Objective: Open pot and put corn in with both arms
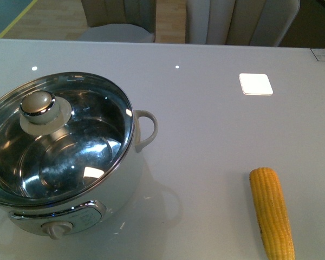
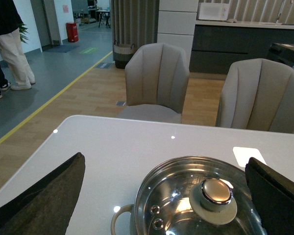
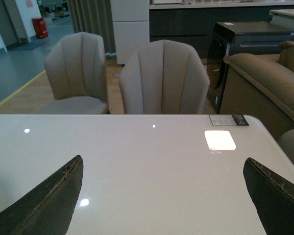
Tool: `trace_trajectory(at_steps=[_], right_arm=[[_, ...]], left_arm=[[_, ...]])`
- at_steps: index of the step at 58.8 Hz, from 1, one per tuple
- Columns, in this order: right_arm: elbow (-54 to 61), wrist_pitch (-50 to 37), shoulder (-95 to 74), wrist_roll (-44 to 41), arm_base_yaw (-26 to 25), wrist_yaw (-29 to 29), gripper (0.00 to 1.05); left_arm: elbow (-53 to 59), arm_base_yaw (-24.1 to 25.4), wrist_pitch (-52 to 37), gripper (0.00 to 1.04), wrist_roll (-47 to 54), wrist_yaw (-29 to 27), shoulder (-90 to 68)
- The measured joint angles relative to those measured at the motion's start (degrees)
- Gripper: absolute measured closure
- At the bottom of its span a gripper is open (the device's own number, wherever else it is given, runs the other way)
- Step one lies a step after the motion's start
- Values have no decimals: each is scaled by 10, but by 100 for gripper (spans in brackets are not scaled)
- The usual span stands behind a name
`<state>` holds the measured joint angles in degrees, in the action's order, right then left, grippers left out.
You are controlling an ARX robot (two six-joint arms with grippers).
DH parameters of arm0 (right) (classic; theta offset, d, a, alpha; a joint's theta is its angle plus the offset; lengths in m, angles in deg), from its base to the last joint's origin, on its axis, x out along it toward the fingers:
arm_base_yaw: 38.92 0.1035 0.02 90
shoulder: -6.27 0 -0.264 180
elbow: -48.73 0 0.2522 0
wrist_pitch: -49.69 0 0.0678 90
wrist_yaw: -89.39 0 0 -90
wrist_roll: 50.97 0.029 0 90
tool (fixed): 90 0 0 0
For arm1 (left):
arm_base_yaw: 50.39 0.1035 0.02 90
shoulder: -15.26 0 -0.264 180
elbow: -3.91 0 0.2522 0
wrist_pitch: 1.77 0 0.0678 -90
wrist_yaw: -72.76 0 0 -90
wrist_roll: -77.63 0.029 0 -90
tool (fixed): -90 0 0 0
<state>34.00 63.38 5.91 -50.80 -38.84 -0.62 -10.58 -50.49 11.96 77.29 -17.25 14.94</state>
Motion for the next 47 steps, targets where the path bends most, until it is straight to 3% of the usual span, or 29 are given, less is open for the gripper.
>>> trace_trajectory(at_steps=[41,43,47], right_arm=[[0,0,0,0,0,0,9],[0,0,0,0,0,0,9],[0,0,0,0,0,-1,9]], left_arm=[[0,0,0,7,0,0,0],[-4,-3,13,7,-10,-11,-7],[-56,-33,135,7,-72,-76,-79]])
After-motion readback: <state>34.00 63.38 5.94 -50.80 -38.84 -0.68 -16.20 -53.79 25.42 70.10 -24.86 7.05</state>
